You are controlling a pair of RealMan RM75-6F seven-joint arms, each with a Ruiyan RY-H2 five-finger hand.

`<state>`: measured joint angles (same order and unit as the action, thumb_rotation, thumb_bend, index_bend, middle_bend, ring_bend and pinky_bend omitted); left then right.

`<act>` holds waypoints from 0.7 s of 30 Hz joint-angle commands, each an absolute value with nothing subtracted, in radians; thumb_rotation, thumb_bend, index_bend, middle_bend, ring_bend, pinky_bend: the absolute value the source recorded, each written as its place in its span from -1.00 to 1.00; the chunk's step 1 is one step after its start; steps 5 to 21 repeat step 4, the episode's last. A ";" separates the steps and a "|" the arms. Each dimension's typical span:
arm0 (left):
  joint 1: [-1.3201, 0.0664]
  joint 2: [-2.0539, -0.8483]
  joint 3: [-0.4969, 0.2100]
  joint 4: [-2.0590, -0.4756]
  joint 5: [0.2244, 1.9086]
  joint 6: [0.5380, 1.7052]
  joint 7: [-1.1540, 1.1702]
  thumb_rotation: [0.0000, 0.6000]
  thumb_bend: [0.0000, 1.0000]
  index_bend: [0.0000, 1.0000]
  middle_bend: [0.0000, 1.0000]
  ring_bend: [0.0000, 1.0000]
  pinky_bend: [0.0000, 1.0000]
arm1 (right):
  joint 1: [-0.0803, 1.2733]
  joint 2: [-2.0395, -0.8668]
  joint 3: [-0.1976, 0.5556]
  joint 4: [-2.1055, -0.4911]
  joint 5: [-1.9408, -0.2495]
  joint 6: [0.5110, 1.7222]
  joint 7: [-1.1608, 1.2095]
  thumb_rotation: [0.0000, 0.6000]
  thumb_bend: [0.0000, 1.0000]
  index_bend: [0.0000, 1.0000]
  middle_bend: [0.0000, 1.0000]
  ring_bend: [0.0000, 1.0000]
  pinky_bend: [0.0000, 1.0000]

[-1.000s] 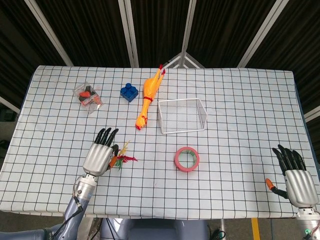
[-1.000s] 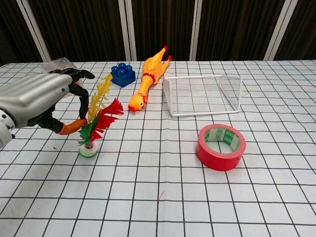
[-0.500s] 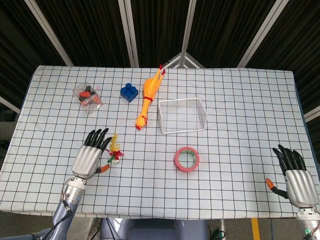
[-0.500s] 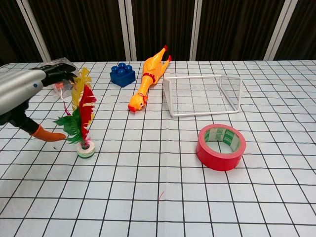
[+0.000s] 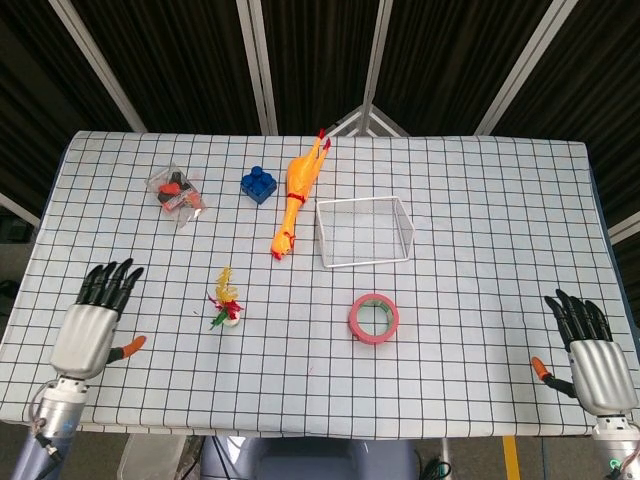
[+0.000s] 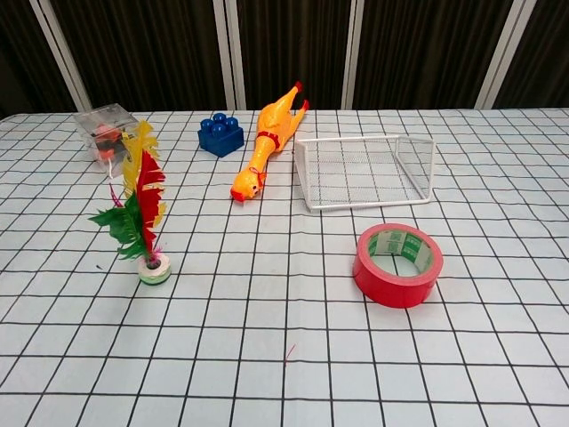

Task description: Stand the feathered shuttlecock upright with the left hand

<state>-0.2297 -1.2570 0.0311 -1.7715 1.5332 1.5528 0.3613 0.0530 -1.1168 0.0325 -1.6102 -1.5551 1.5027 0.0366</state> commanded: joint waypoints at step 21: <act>-0.123 -1.189 0.120 -1.644 1.581 1.639 0.236 1.00 -0.77 -1.00 -1.00 -1.00 -1.00 | 0.053 -1.119 0.032 -1.608 -1.559 1.505 0.030 1.00 -0.32 -1.00 -1.00 -1.00 -1.00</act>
